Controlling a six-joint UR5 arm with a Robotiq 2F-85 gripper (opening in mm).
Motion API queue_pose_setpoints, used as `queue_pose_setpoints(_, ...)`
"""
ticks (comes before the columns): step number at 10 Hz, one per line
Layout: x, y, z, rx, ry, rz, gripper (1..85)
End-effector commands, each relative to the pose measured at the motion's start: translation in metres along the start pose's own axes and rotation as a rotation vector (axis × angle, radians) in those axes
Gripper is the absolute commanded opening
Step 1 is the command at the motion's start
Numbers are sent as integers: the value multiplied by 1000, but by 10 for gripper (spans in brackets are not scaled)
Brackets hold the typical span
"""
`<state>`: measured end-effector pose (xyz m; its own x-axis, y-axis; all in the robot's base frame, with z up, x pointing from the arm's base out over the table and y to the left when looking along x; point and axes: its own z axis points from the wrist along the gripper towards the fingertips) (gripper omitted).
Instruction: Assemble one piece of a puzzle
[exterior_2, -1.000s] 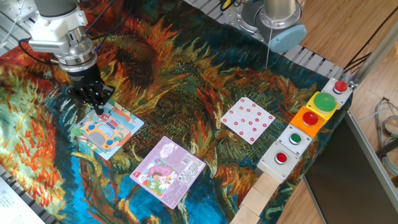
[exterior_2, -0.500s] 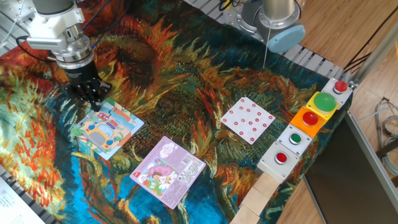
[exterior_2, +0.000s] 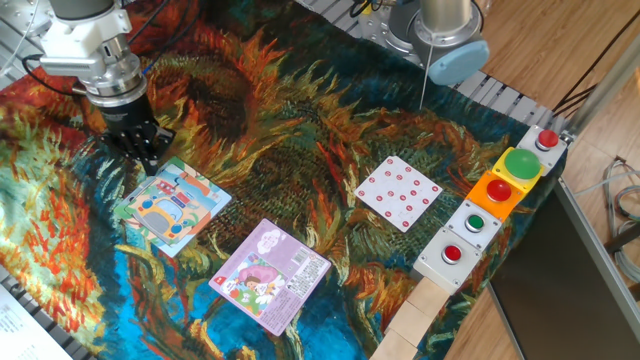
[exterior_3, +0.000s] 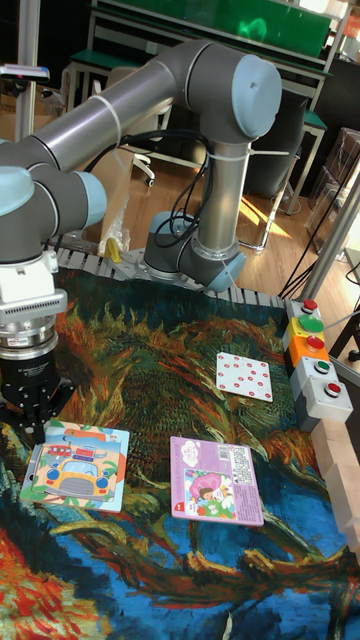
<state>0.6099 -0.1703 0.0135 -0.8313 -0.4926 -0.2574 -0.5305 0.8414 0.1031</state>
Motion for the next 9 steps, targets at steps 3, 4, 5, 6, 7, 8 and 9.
queue_pose_setpoints(3,0,2,0,-7,-16,9,13)
queue_pose_setpoints(4,1,3,0,-8,-17,10,13)
queue_pose_setpoints(5,1,4,0,-10,-17,11,13)
queue_pose_setpoints(6,1,4,0,-11,-18,11,13)
queue_pose_setpoints(7,1,5,0,-11,-18,12,13)
queue_pose_setpoints(8,0,6,0,-13,-21,14,13)
queue_pose_setpoints(9,0,6,0,-14,-22,15,13)
